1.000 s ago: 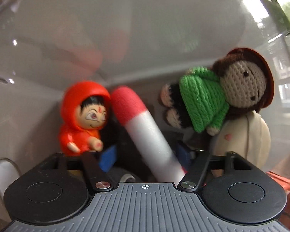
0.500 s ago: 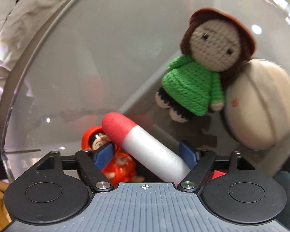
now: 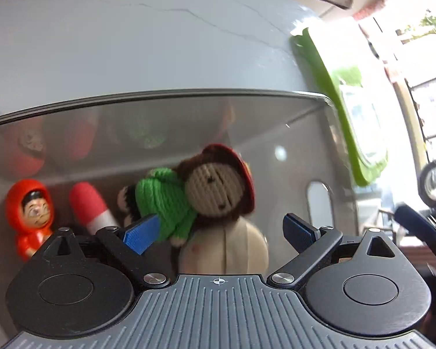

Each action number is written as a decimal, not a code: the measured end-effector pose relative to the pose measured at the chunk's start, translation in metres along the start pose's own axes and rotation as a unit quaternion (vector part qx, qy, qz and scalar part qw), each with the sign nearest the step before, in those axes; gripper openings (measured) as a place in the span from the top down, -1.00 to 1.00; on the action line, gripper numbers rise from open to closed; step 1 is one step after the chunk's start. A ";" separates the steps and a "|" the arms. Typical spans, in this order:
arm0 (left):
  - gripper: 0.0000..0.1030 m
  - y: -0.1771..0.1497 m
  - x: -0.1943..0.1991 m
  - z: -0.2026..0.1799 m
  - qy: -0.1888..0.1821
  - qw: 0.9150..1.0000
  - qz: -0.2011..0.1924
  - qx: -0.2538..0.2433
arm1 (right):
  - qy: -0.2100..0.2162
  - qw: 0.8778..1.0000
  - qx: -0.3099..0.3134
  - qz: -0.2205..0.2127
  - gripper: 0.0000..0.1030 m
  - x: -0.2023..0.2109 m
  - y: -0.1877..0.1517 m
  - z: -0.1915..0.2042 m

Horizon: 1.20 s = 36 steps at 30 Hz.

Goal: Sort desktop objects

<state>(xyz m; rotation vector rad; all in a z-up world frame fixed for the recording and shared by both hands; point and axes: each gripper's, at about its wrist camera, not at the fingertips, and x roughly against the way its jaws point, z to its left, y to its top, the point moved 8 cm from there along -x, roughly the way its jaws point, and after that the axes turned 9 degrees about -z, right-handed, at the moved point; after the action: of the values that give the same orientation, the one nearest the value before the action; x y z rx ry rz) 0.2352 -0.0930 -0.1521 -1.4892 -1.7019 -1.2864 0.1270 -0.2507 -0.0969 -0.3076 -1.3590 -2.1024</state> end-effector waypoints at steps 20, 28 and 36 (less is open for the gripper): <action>-0.83 0.002 0.020 0.012 0.049 0.998 0.005 -0.040 | 0.004 1.000 -0.015 0.018 -0.77 0.000 -0.015 -0.010; -0.93 0.000 0.161 0.066 0.068 0.993 -0.096 0.007 | 0.096 0.991 0.063 0.069 -0.41 0.000 -0.010 0.062; -1.00 -0.025 0.214 0.128 0.077 0.980 -0.181 0.023 | 0.075 0.951 0.081 0.289 -0.34 -0.102 -0.064 0.124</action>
<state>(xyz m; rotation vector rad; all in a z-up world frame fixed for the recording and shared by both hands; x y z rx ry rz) 0.1824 0.1178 -0.0265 -1.0534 -1.9408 -1.4903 0.1531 -0.0853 -0.1401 -0.4105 -1.1657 -1.4904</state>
